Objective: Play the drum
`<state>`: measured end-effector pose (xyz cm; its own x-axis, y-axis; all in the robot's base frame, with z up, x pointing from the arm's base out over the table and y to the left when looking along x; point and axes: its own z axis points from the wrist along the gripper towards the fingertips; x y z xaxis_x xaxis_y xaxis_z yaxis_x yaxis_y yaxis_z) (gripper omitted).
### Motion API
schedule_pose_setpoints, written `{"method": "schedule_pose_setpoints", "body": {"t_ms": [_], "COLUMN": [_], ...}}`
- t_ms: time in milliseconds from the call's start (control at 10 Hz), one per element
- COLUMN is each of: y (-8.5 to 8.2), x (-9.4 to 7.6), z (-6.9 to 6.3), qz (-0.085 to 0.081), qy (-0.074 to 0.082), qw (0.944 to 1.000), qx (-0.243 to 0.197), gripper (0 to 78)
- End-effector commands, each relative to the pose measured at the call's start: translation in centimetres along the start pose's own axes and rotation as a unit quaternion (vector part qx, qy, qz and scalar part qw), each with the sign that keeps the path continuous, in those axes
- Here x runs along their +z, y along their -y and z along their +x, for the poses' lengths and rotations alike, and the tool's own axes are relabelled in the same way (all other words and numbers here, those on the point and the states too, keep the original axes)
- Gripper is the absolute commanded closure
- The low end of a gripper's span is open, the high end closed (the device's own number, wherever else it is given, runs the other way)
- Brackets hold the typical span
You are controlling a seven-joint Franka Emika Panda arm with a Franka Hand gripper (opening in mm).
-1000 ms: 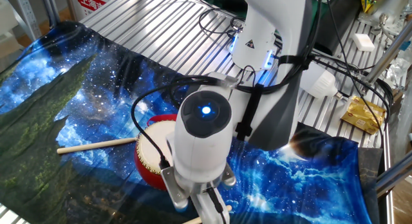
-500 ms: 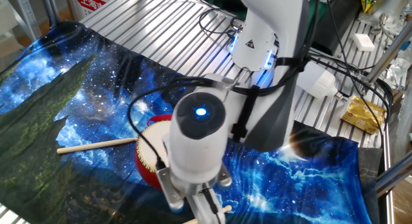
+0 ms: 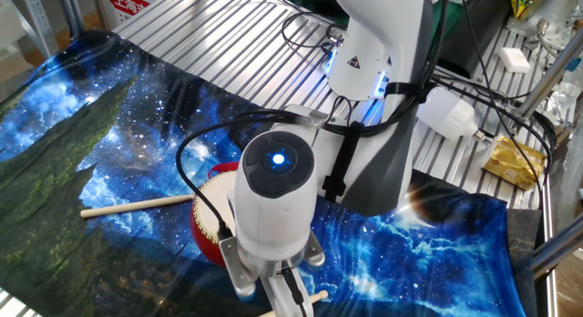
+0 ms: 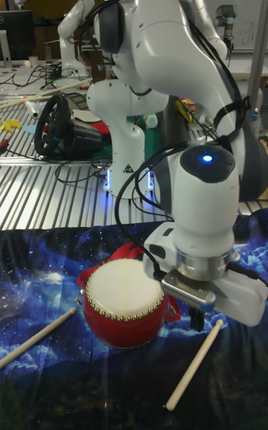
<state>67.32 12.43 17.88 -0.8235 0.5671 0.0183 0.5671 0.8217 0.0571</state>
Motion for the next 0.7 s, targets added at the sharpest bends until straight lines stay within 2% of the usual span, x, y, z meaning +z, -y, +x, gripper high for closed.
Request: {"method": "schedule_pose_setpoints", "body": {"t_ms": [100,300,700], "y": [-0.04,-0.04,-0.04], "x": [-0.15,-0.15,-0.15], "z": [-0.07,-0.07,-0.07], "qz": [-0.001,-0.003,-0.006], "qy": [-0.004,-0.016,-0.016], "qw": [0.9997,0.9997,0.9999], "qx": [0.023,0.017,-0.003], "gripper": [77.6,77.6,77.6]}}
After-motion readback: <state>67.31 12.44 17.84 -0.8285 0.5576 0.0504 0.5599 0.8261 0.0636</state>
